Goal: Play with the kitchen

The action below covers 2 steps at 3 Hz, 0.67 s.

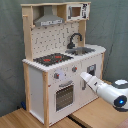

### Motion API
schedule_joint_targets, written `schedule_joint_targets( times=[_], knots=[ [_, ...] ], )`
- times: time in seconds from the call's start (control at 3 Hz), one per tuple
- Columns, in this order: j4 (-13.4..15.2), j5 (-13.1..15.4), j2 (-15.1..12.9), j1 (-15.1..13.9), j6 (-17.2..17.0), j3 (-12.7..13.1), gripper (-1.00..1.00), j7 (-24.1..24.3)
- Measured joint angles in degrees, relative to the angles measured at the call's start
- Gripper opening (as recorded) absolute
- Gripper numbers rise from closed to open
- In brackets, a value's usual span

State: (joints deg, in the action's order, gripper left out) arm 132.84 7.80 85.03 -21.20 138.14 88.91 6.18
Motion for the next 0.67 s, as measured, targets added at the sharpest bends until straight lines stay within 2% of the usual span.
schedule_joint_targets(
  times=[0.67],
  knots=[
    [-0.3, 0.4, 0.0, 1.9, -0.7, -1.7, 1.00, -13.4]
  ],
)
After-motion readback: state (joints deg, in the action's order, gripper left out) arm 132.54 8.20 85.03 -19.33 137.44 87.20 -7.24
